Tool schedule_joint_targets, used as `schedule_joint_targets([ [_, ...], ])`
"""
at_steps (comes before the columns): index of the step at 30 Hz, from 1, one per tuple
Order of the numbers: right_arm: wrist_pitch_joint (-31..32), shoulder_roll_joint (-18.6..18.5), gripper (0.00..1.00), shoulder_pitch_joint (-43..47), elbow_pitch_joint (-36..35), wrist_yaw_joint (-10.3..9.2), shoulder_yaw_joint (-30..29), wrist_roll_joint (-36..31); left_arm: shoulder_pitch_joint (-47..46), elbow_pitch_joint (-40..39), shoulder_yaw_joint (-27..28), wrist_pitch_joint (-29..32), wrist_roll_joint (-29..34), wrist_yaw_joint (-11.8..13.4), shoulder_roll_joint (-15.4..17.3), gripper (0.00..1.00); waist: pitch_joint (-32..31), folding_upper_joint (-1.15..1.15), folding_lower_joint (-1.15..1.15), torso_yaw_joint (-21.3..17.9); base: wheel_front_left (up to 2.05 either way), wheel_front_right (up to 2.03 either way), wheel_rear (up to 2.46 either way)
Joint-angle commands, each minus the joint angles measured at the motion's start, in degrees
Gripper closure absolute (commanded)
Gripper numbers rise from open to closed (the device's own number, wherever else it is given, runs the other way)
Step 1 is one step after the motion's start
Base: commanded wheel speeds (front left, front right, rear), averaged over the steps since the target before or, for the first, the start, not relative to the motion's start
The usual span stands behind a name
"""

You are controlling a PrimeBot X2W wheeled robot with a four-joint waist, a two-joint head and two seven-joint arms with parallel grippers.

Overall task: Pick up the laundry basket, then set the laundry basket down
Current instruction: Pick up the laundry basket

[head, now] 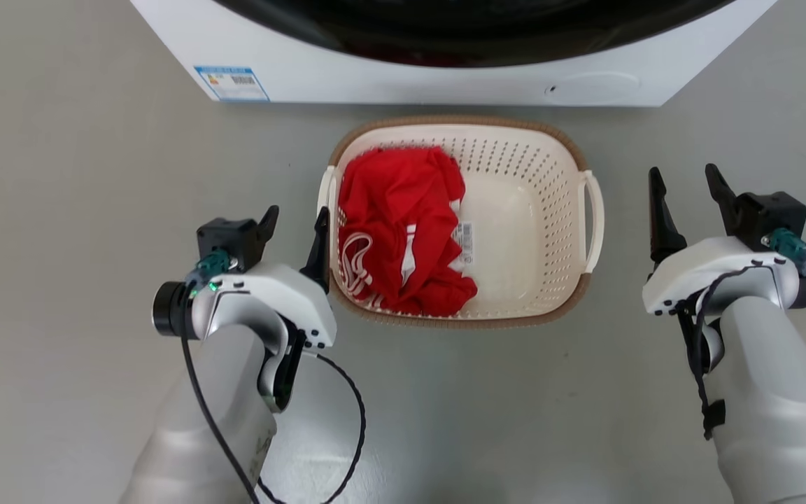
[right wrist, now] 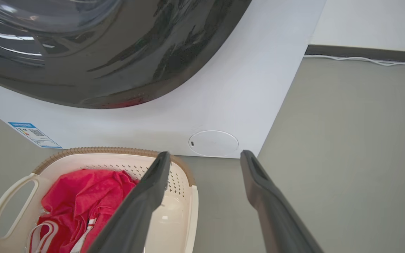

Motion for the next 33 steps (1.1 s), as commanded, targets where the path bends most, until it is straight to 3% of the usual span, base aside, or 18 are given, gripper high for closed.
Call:
schedule_joint_targets([
  [1,-0.79,0.25,0.00,-1.45,0.44,0.33,0.96,-0.60,-2.65,0.63,0.19,-0.61,-1.26,0.39,0.99,0.00,1.83,0.00,0.00,0.49,0.00,0.00,0.00],
  [11,-0.79,0.25,0.00,-8.96,9.45,0.33,0.83,-1.44,-11.25,9.44,-7.14,-0.47,-8.24,1.82,0.99,0.00,7.92,0.00,0.00,0.30,0.00,0.00,0.00],
  [26,-0.79,0.25,0.00,-13.32,13.63,0.33,1.00,-0.64,-20.26,16.97,-11.90,-0.58,-12.09,2.81,0.99,0.00,15.36,0.00,0.00,-1.00,0.00,0.00,0.00],
  [33,-0.79,0.25,0.00,-13.07,14.14,0.33,3.78,2.02,-23.15,21.05,-14.01,-0.60,-11.85,3.31,0.99,0.00,17.19,0.00,0.00,-1.53,0.00,0.00,0.00],
])
